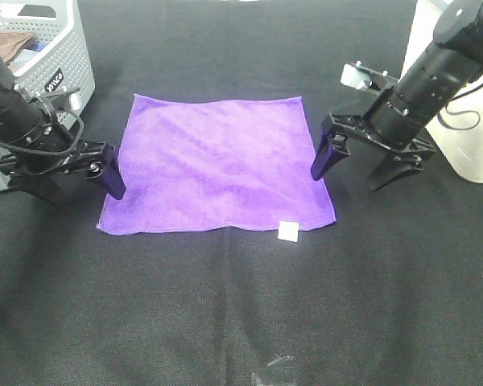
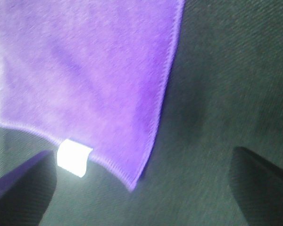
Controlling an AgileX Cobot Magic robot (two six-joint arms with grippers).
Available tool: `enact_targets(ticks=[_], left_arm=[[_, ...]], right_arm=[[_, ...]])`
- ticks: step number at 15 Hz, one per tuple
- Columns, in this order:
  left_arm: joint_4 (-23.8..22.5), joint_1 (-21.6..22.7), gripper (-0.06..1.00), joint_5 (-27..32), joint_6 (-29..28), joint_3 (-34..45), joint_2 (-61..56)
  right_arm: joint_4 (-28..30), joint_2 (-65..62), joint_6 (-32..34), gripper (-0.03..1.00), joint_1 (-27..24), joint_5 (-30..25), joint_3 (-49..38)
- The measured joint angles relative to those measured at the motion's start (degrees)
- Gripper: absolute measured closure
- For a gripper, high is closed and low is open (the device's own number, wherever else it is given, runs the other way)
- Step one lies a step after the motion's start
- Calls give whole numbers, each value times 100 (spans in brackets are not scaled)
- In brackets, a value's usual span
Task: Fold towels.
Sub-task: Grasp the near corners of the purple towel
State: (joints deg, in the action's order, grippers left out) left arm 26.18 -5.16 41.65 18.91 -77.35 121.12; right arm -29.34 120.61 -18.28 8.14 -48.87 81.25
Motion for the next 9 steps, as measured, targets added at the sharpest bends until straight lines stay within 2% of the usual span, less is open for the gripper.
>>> enact_targets(ticks=[7, 9], left_arm=[[126, 0, -5, -17, 6, -52, 206], [298, 0, -5, -17, 6, -57, 218]], right_arm=[[-86, 464, -6, 2, 0, 138, 52], [-86, 476, -6, 2, 0, 103, 52]])
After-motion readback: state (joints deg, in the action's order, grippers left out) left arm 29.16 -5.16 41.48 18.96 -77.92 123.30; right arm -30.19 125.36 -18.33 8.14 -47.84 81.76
